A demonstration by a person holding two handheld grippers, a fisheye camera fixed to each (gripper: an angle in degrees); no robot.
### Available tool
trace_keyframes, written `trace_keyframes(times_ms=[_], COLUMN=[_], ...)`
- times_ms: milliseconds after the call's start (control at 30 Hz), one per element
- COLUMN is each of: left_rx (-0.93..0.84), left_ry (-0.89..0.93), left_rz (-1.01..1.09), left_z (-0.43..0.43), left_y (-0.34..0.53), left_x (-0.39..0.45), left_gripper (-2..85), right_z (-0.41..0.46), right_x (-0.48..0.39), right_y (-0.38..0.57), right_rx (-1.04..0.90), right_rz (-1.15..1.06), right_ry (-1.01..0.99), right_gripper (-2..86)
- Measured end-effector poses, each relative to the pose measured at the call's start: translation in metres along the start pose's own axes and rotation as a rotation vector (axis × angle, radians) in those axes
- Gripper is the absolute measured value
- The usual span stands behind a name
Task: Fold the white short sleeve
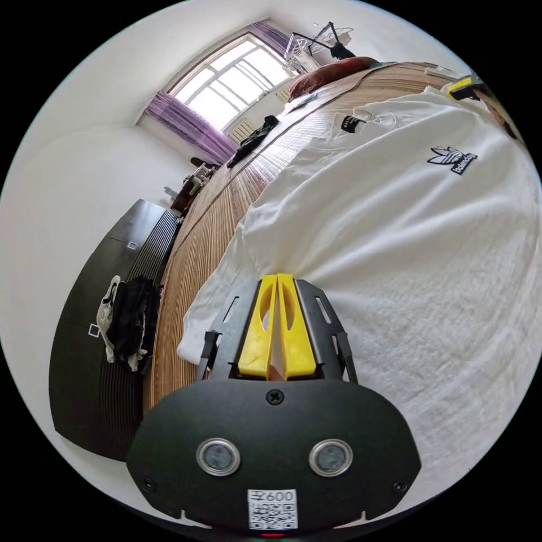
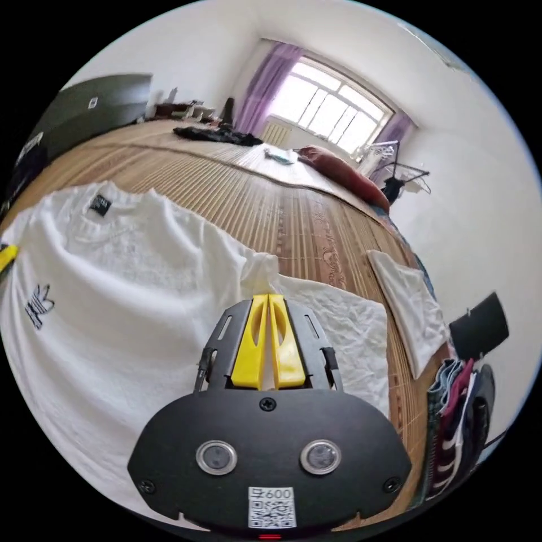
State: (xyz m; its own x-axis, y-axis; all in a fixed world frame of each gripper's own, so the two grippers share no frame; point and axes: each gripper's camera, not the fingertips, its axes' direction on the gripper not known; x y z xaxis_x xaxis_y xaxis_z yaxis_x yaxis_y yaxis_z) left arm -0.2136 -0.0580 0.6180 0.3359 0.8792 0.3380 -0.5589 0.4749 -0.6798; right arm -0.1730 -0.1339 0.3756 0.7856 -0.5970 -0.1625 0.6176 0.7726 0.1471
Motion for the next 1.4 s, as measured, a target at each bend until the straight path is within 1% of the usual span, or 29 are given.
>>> trace_keyframes(times_ms=[33,67,133,200,267,300,367,400,433,467,500,533,567,600,633,667,700,733,800,833,900,967,1100,1133,1167,1233,1267,1367,1400], left_rx=[0.044,0.132,0.230,0.245,0.215,0.223,0.276,0.290,0.323,0.351,0.343,0.334,0.305,0.285,0.245,0.217,0.198,0.194,0.187,0.159,0.062,0.119,0.151,0.166,0.184,0.198,0.198,0.207,0.214], left_ry=[-0.139,-0.254,-0.293,-0.322,-0.297,-0.341,-0.330,-0.289,-0.194,-0.093,0.011,0.065,0.202,0.289,0.453,0.532,0.516,0.487,0.408,0.404,0.480,0.471,0.403,0.374,0.349,0.336,0.354,0.403,0.404], left_rz=[-0.090,-0.145,-0.113,-0.130,-0.105,-0.122,-0.182,-0.201,-0.223,-0.232,-0.235,-0.244,-0.278,-0.294,-0.327,-0.392,-0.444,-0.463,-0.495,-0.532,-0.559,-0.582,-0.546,-0.509,-0.481,-0.471,-0.492,-0.545,-0.543], left_z=[-0.009,-0.023,-0.037,-0.040,-0.042,-0.054,-0.087,-0.100,-0.128,-0.157,-0.185,-0.197,-0.217,-0.224,-0.234,-0.240,-0.248,-0.252,-0.259,-0.257,-0.238,-0.239,-0.246,-0.249,-0.252,-0.253,-0.253,-0.250,-0.250], left_y=[0.012,0.028,0.050,0.066,0.074,0.076,0.089,0.095,0.114,0.139,0.169,0.185,0.221,0.240,0.277,0.311,0.340,0.353,0.380,0.392,0.407,0.421,0.437,0.442,0.448,0.456,0.462,0.475,0.477], left_x=[0.004,0.013,0.031,0.033,0.009,-0.008,-0.032,-0.039,-0.046,-0.046,-0.039,-0.033,-0.018,-0.008,0.013,0.035,0.055,0.064,0.081,0.085,0.094,0.100,0.120,0.129,0.137,0.144,0.145,0.145,0.147], left_gripper=[0.7,0.7,0.7,0.7,0.7,0.7,0.7,0.8,0.8,0.8,0.8,0.8,0.8,0.8,0.8,0.9,0.9,0.9,0.9,0.8,0.7,0.5,0.4,0.3,0.3,0.3,0.3,0.3,0.3], right_z=[-0.032,-0.048,-0.102,-0.109,-0.119,-0.129,-0.155,-0.175,-0.197,-0.208,-0.231,-0.252,-0.261,-0.280,-0.301,-0.312,-0.334,-0.356,-0.385,-0.392,-0.386,-0.375,-0.357,-0.346,-0.340,-0.318,-0.314,-0.282,-0.263], right_x=[0.008,0.010,0.007,0.017,0.048,0.074,0.109,0.128,0.141,0.146,0.151,0.152,0.152,0.149,0.142,0.140,0.139,0.138,0.129,0.121,0.116,0.119,0.124,0.112,0.105,0.104,0.109,0.139,0.152], right_y=[0.026,0.040,0.110,0.124,0.132,0.137,0.144,0.151,0.161,0.168,0.187,0.215,0.231,0.264,0.295,0.310,0.338,0.364,0.392,0.400,0.403,0.401,0.393,0.386,0.383,0.370,0.367,0.352,0.350], right_rx=[0.176,0.264,0.660,0.632,0.612,0.602,0.567,0.506,0.417,0.357,0.230,0.087,0.016,-0.089,-0.122,-0.127,-0.100,-0.019,0.115,0.126,0.042,-0.027,-0.048,-0.092,-0.123,-0.162,-0.160,-0.240,-0.329], right_rz=[0.040,0.035,-0.086,-0.049,0.106,0.209,0.255,0.235,0.203,0.185,0.165,0.190,0.221,0.248,0.193,0.179,0.209,0.242,0.189,0.118,0.130,0.157,0.224,0.162,0.125,0.075,0.075,0.071,0.077], right_ry=[-0.008,-0.028,-0.137,-0.200,-0.254,-0.323,-0.483,-0.614,-0.739,-0.788,-0.831,-0.790,-0.749,-0.696,-0.685,-0.669,-0.612,-0.566,-0.461,-0.361,-0.261,-0.308,-0.558,-0.577,-0.555,-0.369,-0.342,-0.402,-0.462], right_gripper=[-0.8,-0.8,-0.8,-0.8,-0.8,-0.8,-0.8,-0.8,-0.8,-0.8,-0.8,-0.8,-0.8,-0.8,-0.8,-0.8,-0.9,-0.9,-0.9,-0.8,-0.8,-0.8,-0.8,-0.8,-0.8,-0.8,-0.8,-0.8,-0.8])
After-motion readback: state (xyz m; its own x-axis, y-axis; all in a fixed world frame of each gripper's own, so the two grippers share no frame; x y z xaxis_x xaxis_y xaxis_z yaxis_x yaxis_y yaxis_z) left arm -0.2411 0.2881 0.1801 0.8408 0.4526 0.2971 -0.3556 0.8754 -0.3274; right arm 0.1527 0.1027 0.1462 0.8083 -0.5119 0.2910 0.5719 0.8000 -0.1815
